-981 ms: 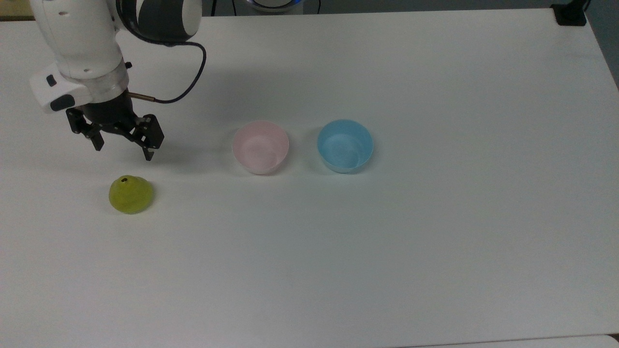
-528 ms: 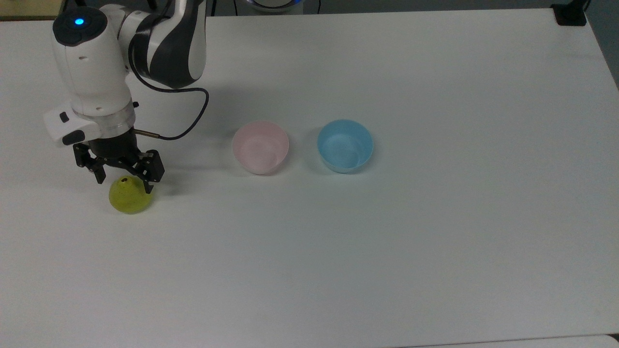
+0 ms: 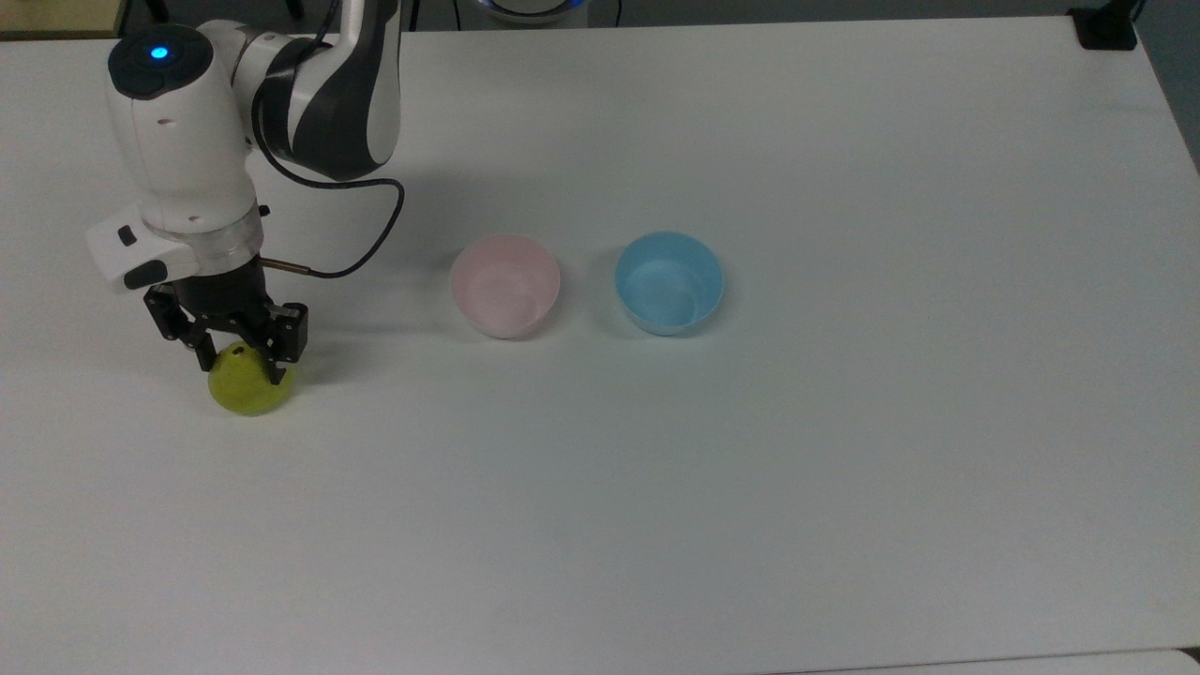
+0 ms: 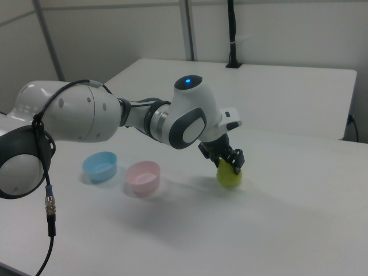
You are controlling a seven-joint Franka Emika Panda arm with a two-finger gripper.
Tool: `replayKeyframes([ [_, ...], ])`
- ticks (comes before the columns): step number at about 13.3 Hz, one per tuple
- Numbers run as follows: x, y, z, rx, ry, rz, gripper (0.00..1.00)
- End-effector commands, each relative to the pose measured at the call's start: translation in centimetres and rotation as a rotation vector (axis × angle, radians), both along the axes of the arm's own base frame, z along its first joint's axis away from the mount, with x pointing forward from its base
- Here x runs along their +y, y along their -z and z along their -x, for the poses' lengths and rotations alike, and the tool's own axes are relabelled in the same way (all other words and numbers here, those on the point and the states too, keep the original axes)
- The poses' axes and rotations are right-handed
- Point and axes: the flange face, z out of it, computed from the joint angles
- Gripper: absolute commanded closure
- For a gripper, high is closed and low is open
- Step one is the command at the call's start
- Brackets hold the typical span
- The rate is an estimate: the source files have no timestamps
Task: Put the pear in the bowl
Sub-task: 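Lower the gripper around the green pear and close it, then lift the pear and carry it over the pink bowl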
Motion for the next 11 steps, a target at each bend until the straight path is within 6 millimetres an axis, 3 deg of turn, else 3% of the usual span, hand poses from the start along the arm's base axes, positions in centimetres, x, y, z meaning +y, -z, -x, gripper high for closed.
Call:
replayKeyframes([
  [1, -0.2, -2.2, 0.3, -0.020, -0.032, 0.028, 0.67],
  [6, 2.2, -7.4, 3.7, 0.028, -0.040, 0.003, 0.67],
  [9, 5.9, -9.8, 5.0, 0.094, -0.076, -0.020, 0.67],
  [11, 9.4, -11.0, 6.6, 0.112, -0.120, -0.025, 0.67],
])
